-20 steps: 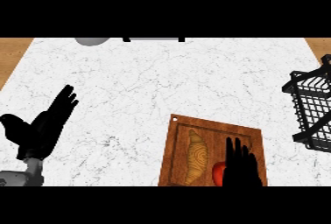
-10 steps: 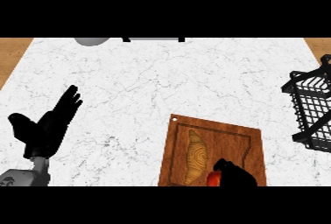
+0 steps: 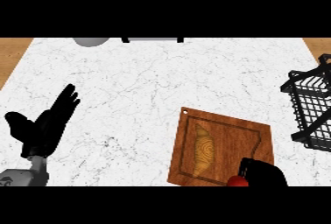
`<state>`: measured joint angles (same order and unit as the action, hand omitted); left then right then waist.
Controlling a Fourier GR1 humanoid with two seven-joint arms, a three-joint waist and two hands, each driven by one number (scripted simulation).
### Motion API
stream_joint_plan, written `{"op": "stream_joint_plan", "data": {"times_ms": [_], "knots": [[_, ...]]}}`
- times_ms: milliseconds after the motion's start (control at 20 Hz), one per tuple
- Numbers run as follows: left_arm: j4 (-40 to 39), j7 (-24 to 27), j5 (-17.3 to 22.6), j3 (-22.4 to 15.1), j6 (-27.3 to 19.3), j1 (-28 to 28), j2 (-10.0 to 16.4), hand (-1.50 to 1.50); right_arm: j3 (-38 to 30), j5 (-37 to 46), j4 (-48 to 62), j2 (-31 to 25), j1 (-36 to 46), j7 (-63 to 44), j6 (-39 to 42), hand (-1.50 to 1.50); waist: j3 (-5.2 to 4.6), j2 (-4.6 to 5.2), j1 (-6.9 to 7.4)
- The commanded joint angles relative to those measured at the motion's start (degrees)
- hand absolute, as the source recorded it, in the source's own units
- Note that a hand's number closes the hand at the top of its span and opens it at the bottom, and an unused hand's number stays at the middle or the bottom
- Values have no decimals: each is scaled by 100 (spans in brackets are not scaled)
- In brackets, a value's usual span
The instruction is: Pick the tomato from the cutting board and place it in the tiered basket
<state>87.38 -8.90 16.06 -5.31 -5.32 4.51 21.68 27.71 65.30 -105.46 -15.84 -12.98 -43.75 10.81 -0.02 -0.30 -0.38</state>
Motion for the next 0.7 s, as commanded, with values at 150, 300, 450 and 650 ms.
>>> {"op": "stream_joint_plan", "data": {"times_ms": [150, 300, 450, 650], "knots": [[-12, 39, 11, 30, -3, -26, -9, 0, -1171, -618, 117, -1788, -13, 1620, -53, 150, 70, 50, -164], [-20, 39, 56, 38, 4, -132, -39, 0, -1811, -946, 184, -2262, 162, 2328, -454, 150, 86, -1, -167], [-16, 12, 59, 137, -40, -151, 30, 0, -2447, -1458, 142, -2456, 361, 2997, -954, 150, 112, -86, -256], [-66, 55, 67, 172, -90, -269, -13, 0, -3141, -2585, 179, -2300, 598, 3874, -1386, 150, 140, -109, -300]]}}
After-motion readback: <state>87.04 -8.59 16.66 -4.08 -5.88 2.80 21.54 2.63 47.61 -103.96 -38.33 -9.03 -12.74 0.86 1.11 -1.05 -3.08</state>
